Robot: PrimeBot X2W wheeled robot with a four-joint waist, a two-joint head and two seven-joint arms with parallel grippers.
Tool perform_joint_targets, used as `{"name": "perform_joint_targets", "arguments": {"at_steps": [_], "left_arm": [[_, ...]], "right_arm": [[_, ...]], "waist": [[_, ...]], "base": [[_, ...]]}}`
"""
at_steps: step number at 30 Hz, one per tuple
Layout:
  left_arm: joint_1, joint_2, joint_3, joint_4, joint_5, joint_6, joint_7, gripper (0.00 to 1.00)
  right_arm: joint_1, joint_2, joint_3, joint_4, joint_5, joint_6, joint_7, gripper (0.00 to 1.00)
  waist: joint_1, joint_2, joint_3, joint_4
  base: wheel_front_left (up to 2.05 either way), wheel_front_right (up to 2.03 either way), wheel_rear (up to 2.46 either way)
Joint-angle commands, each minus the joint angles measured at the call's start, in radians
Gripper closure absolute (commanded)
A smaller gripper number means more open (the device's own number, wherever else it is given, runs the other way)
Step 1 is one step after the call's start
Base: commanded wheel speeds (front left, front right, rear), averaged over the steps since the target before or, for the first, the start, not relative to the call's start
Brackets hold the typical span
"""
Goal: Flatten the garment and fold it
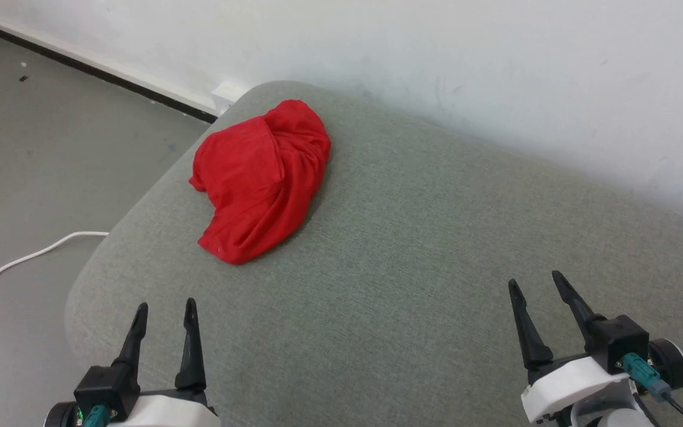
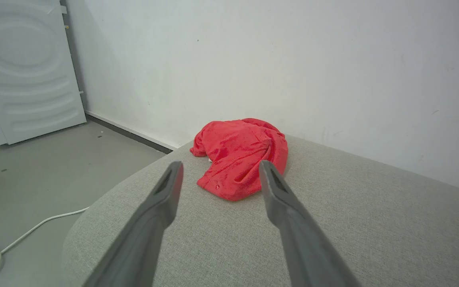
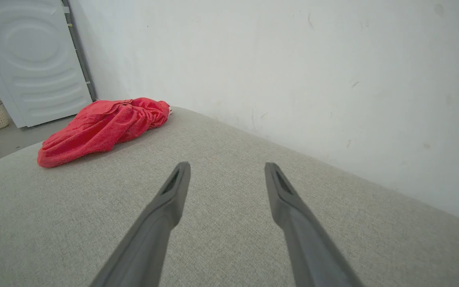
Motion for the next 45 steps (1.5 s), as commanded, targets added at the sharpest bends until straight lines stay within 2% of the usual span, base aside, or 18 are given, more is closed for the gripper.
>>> {"name": "perform_joint_targets", "arguments": {"at_steps": [1, 8, 19, 21, 24, 26, 29, 34, 36, 38, 40, 45], "left_arm": [[0.014, -0.004, 0.004, 0.005, -0.013, -0.007, -0.009, 0.00], [0.020, -0.005, 0.004, 0.008, -0.022, -0.010, -0.023, 0.00], [0.020, -0.005, 0.004, 0.013, -0.016, -0.017, -0.024, 0.00], [0.017, -0.005, 0.000, 0.012, -0.044, -0.022, -0.024, 0.00], [-0.013, -0.005, -0.020, -0.010, -0.146, -0.036, -0.024, 0.00], [-0.061, 0.002, -0.043, -0.041, -0.144, -0.051, -0.021, 0.00], [-0.186, 0.062, -0.074, -0.081, -0.106, -0.070, 0.049, 0.00], [-0.440, 0.140, -0.091, -0.057, -0.089, -0.082, 0.255, 0.00], [-0.536, 0.176, -0.105, -0.018, -0.079, -0.092, 0.317, 0.00], [-0.629, 0.182, -0.096, 0.051, -0.124, -0.099, 0.375, 0.00], [-0.668, 0.189, -0.090, 0.086, -0.142, -0.101, 0.401, 0.00], [-0.812, 0.258, -0.102, 0.277, -0.189, -0.113, 0.532, 0.00]], "right_arm": [[-0.010, 0.003, 0.003, 0.005, 0.003, -0.002, -0.009, 0.00], [-0.016, 0.003, 0.004, 0.020, 0.003, -0.002, -0.023, 0.00], [-0.014, 0.003, 0.002, 0.023, 0.005, -0.002, -0.024, 0.00], [-0.012, 0.003, 0.004, 0.022, 0.006, -0.002, -0.024, 0.00], [-0.009, 0.003, 0.001, 0.018, 0.005, -0.002, -0.024, 0.00], [-0.004, 0.003, -0.009, 0.012, 0.002, -0.002, -0.024, 0.00], [0.003, 0.003, -0.032, 0.002, -0.010, -0.002, -0.024, 0.00], [-0.007, 0.003, -0.068, -0.023, -0.043, -0.002, -0.024, 0.00], [-0.019, 0.003, -0.074, -0.034, -0.062, -0.002, -0.024, 0.00], [-0.036, 0.003, -0.076, -0.044, -0.082, -0.002, -0.022, 0.00], [-0.045, 0.003, -0.074, -0.049, -0.091, -0.002, -0.020, 0.00], [-0.076, 0.003, -0.077, -0.083, -0.121, -0.002, -0.007, 0.00]], "waist": [[0.0000, 0.0000, 0.000, 0.009], [0.0000, 0.0000, 0.002, 0.037], [0.0000, 0.0000, -0.004, 0.027], [0.0000, 0.0000, -0.005, 0.023], [0.0000, 0.0000, -0.004, 0.020], [0.0000, 0.0000, 0.001, 0.024], [0.0000, 0.0000, 0.016, 0.027], [0.0000, 0.0000, 0.070, -0.002], [0.0000, 0.0000, 0.103, -0.026], [0.0000, 0.0000, 0.136, -0.054], [0.0000, 0.0000, 0.151, -0.069], [0.0000, 0.0000, 0.224, -0.146]], "base": [[0.00, 0.00, 0.00], [0.00, 0.00, 0.00], [0.00, 0.00, 0.00], [0.00, 0.00, 0.00], [0.00, 0.00, 0.00], [0.00, 0.00, 0.00], [0.00, 0.00, 0.00], [0.00, 0.00, 0.00], [0.00, 0.00, 0.00], [0.00, 0.00, 0.00], [0.00, 0.00, 0.00], [0.00, 0.00, 0.00]]}}
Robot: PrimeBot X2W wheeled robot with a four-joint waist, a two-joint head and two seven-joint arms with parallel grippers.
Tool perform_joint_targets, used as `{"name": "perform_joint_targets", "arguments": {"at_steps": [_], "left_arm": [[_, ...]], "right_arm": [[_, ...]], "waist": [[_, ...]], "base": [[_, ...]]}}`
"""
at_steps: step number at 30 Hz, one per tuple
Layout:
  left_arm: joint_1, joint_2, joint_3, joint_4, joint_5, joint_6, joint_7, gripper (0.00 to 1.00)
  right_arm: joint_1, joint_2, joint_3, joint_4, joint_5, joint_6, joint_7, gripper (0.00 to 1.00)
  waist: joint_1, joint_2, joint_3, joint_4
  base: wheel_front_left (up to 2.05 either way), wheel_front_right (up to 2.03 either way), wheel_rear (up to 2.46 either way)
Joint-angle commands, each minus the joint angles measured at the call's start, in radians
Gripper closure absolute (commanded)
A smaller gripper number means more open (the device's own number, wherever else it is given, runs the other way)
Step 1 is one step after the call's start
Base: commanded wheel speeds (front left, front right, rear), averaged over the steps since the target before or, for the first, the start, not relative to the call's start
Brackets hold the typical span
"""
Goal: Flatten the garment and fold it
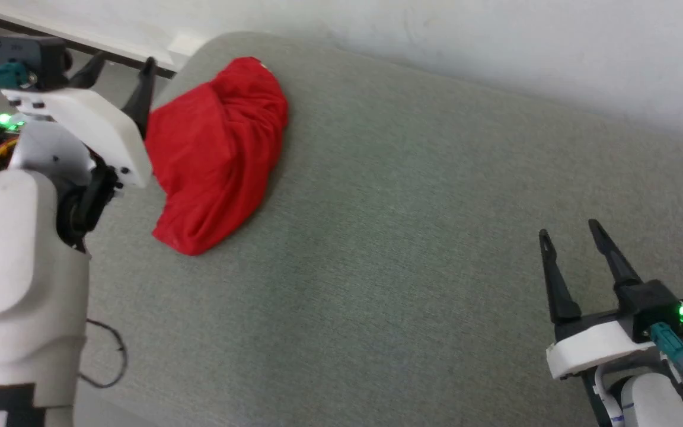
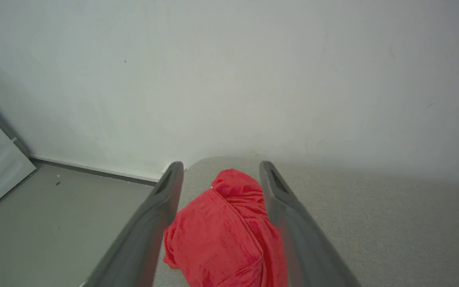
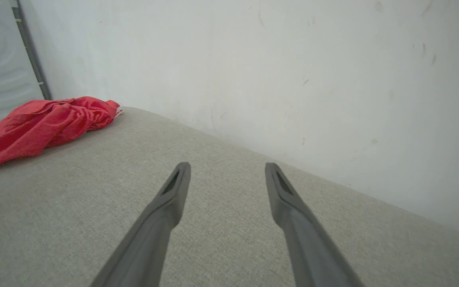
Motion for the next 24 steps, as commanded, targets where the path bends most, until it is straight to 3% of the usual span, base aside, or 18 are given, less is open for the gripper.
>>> {"name": "perform_joint_targets", "arguments": {"at_steps": [1, 6, 15, 24], "left_arm": [[-0.031, 0.018, -0.009, 0.042, -0.011, -0.009, 0.026, 0.00], [-0.097, 0.080, -0.033, 0.165, -0.044, -0.013, 0.114, 0.00], [-0.156, 0.141, -0.022, 0.293, -0.108, -0.012, 0.294, 0.00], [-0.152, 0.151, -0.010, 0.384, -0.157, 0.002, 0.416, 0.00]], "right_arm": [[-0.012, 0.001, -0.006, -0.016, -0.012, -0.002, 0.006, 0.00], [-0.029, 0.000, -0.020, -0.095, -0.050, -0.002, 0.034, 0.00], [-0.065, -0.012, -0.029, -0.226, -0.079, -0.002, 0.077, 0.00], [-0.063, -0.012, -0.040, -0.281, -0.081, -0.002, 0.093, 0.00]], "waist": [[-0.0001, 0.0000, 0.096, -0.092], [-0.0001, 0.0000, 0.188, -0.158], [-0.0001, 0.0000, 0.328, -0.241], [-0.0001, 0.0000, 0.399, -0.276]], "base": [[0.00, 0.00, 0.00], [0.00, 0.00, 0.00], [0.00, 0.00, 0.00], [0.00, 0.00, 0.00]]}}
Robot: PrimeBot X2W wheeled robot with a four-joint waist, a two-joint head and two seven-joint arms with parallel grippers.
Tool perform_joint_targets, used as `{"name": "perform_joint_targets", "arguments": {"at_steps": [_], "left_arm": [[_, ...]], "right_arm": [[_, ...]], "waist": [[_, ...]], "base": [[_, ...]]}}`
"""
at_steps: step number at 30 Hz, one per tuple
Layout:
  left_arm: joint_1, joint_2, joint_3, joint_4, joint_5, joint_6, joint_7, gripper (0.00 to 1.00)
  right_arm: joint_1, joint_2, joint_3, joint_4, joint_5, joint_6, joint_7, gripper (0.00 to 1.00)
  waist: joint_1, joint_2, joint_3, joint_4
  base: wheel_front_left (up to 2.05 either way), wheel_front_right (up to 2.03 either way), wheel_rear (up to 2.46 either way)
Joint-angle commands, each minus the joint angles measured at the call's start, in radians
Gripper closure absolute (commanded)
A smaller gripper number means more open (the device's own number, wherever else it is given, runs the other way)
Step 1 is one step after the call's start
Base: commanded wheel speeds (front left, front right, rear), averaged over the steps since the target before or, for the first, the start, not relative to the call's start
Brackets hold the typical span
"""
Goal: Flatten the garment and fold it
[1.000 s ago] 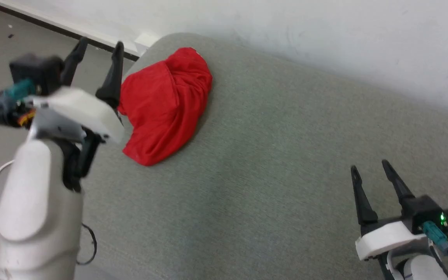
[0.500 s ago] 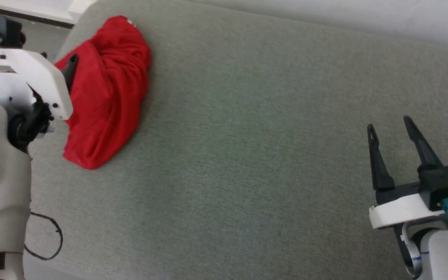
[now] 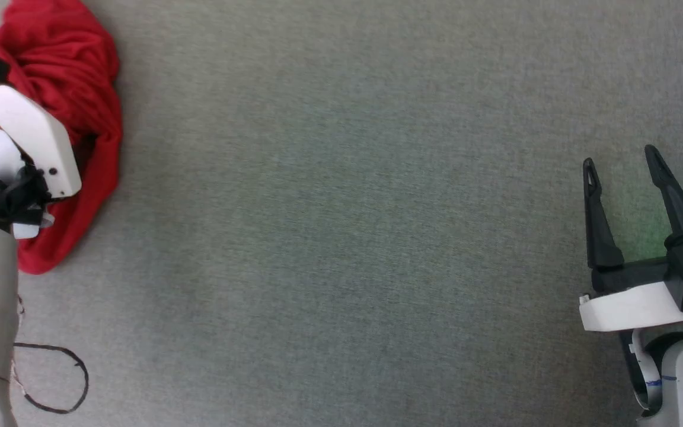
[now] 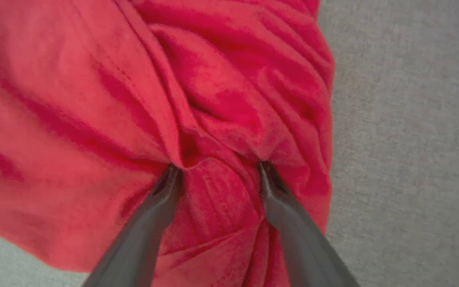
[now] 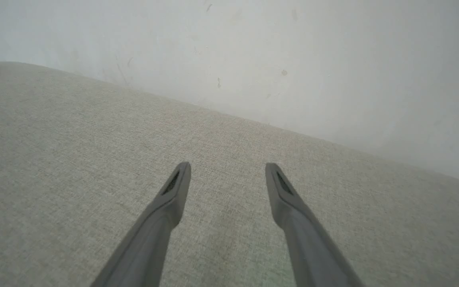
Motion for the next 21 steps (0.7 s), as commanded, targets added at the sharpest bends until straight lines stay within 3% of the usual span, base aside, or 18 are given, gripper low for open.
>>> {"name": "perform_joint_targets", "arguments": {"at_steps": [1, 2, 3, 11, 21], "left_arm": [[-0.001, 0.002, -0.001, 0.016, -0.003, 0.008, 0.006, 0.00], [0.000, 0.003, -0.001, 0.022, -0.003, 0.008, 0.003, 0.58], [0.001, 0.004, -0.002, 0.027, -0.003, 0.008, -0.003, 1.00], [-0.002, 0.027, 0.004, 0.051, -0.005, 0.010, -0.052, 1.00], [-0.027, 0.091, -0.031, -0.042, 0.012, -0.002, -0.099, 1.00]], "right_arm": [[-0.010, -0.004, -0.001, -0.011, -0.004, -0.002, 0.004, 0.00], [-0.013, -0.004, -0.001, -0.013, -0.004, -0.002, 0.005, 0.00], [-0.016, -0.004, -0.001, -0.014, -0.004, -0.002, 0.006, 0.00], [-0.025, -0.001, -0.003, 0.012, 0.003, -0.002, -0.007, 0.00], [0.010, 0.009, 0.004, 0.134, 0.055, -0.002, -0.067, 0.00]], "waist": [[-0.0001, -0.0001, 0.058, -0.046], [-0.0001, -0.0001, 0.061, -0.047], [-0.0001, -0.0001, 0.064, -0.048], [-0.0001, -0.0001, 0.017, -0.043], [-0.0001, -0.0001, -0.209, -0.062]], "base": [[0.00, 0.00, 0.00], [0.00, 0.00, 0.00], [0.00, 0.00, 0.00], [0.00, 0.00, 0.00], [0.00, 0.00, 0.00]]}}
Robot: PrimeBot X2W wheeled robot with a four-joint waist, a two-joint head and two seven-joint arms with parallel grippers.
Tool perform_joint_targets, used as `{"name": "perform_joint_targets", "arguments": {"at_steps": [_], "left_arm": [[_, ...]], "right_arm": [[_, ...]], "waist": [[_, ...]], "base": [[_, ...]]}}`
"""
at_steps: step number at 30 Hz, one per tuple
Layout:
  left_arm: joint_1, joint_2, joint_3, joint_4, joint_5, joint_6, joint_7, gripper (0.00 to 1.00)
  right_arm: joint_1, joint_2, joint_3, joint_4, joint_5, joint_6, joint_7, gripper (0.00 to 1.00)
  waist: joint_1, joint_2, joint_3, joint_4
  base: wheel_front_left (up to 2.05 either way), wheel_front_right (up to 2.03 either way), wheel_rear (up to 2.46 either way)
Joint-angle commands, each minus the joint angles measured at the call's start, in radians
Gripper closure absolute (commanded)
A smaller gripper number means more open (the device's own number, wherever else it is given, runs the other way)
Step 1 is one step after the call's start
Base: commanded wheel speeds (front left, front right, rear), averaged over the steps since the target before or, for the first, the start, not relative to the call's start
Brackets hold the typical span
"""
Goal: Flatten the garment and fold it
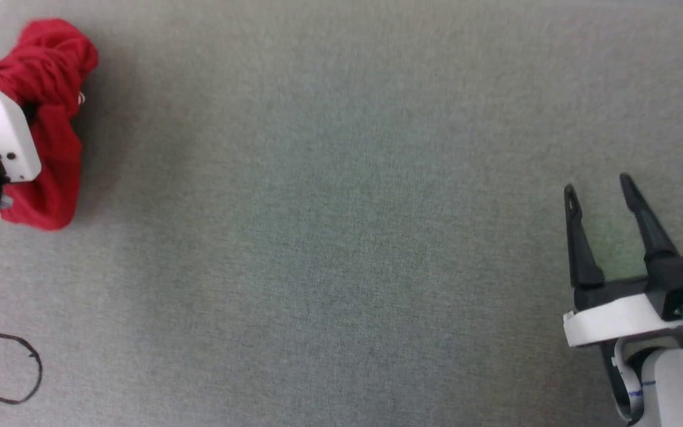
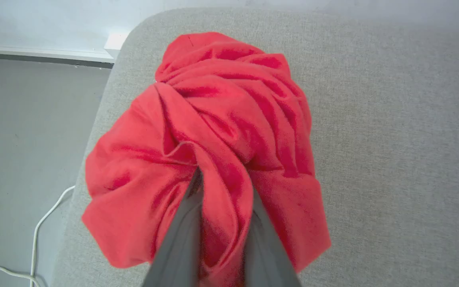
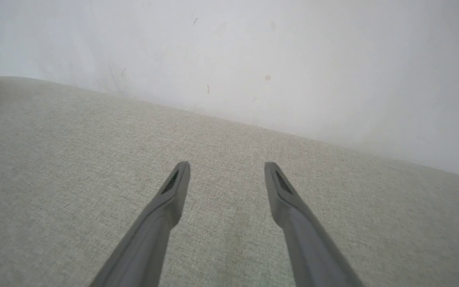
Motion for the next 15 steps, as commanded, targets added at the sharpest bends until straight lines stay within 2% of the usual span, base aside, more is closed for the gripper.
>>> {"name": "perform_joint_targets", "arguments": {"at_steps": [1, 7, 12, 15], "left_arm": [[-0.015, 0.012, -0.019, -0.034, 0.010, -0.010, -0.006, 1.00], [-0.043, -0.001, -0.071, -0.150, 0.000, -0.014, 0.021, 1.00], [-0.067, -0.020, -0.128, -0.268, -0.012, -0.015, 0.039, 1.00], [-0.072, -0.057, -0.173, -0.331, -0.035, -0.016, 0.056, 1.00]], "right_arm": [[0.017, 0.002, -0.005, 0.025, 0.024, -0.002, -0.014, 0.00], [0.081, 0.003, -0.017, 0.084, 0.086, -0.002, -0.034, 0.00], [0.123, 0.003, -0.024, 0.104, 0.121, -0.002, -0.041, 0.00], [0.140, 0.003, -0.022, 0.115, 0.136, -0.002, -0.044, 0.00]], "waist": [[0.0000, -0.0001, -0.157, -0.014], [0.0000, -0.0001, -0.301, -0.031], [0.0000, -0.0001, -0.379, -0.054], [0.0000, -0.0001, -0.416, -0.076]], "base": [[0.00, 0.00, 0.00], [0.00, 0.00, 0.00], [0.00, 0.00, 0.00], [0.00, 0.00, 0.00]]}}
